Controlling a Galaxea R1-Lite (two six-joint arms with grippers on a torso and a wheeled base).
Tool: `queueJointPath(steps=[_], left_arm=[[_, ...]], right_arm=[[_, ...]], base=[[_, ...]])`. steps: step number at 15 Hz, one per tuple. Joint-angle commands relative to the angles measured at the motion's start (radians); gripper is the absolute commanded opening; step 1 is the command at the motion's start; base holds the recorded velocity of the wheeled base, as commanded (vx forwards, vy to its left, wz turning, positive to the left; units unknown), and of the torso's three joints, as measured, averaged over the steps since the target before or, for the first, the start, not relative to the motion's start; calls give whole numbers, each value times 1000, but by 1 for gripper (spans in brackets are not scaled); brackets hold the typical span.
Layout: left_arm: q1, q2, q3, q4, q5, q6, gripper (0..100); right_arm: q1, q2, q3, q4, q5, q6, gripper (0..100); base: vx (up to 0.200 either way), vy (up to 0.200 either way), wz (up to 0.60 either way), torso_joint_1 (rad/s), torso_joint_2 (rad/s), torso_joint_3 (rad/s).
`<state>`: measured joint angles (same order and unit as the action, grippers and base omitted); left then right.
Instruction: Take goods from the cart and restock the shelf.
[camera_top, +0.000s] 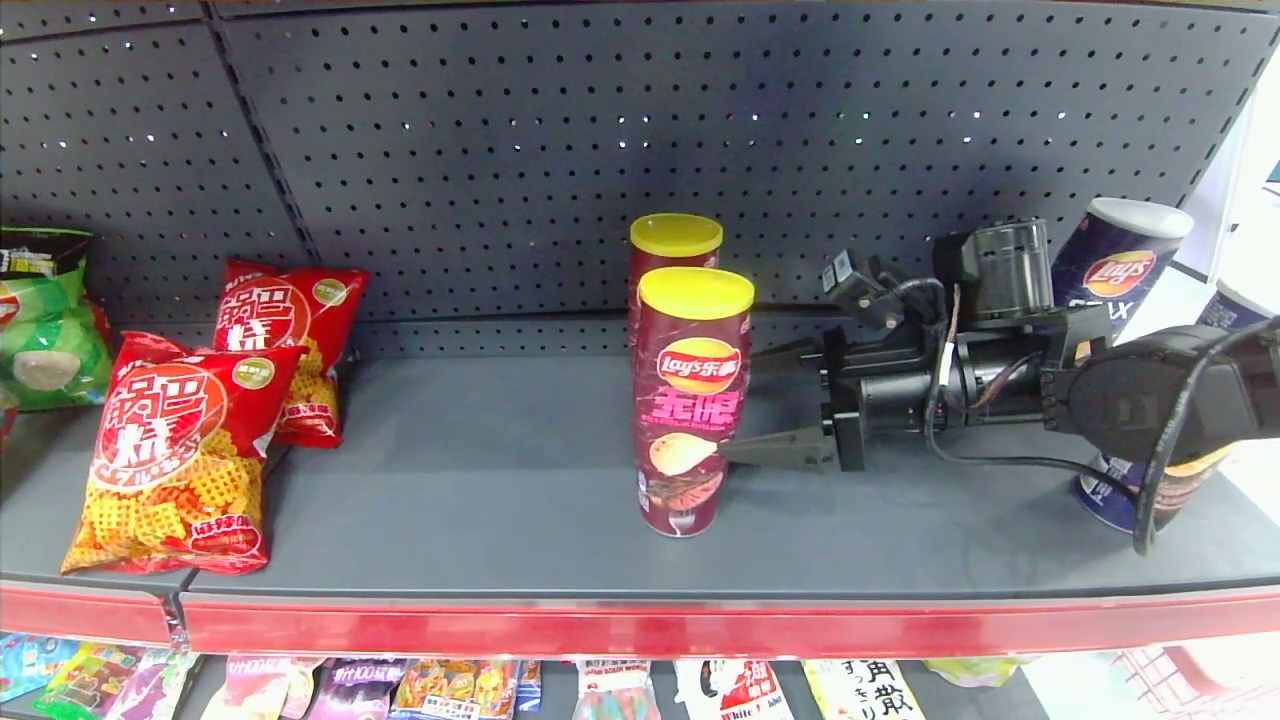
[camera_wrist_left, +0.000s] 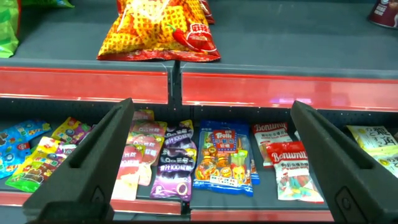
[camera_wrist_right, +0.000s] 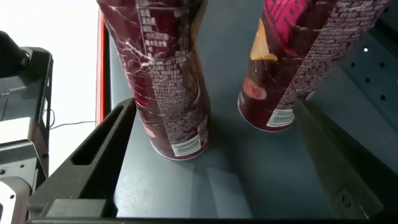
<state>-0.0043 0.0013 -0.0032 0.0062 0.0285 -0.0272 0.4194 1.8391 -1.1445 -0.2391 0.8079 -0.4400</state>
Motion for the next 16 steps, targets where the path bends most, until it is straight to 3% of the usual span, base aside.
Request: queueJointPath(steps=[1, 10, 16], left_arm=[[0, 0, 0, 0, 1, 0, 100], [0, 0, 0, 0, 1, 0, 100], [0, 0, 0, 0, 1, 0, 100]], right_arm=[[-5, 2, 3, 0, 2, 0, 100], [-28, -69, 63, 1, 7, -14, 100], [-60, -287, 187, -2, 5, 9, 100]], base=[[0, 0, 0, 0, 0, 0], [0, 0, 0, 0, 0, 0], [0, 0, 0, 0, 0, 0]])
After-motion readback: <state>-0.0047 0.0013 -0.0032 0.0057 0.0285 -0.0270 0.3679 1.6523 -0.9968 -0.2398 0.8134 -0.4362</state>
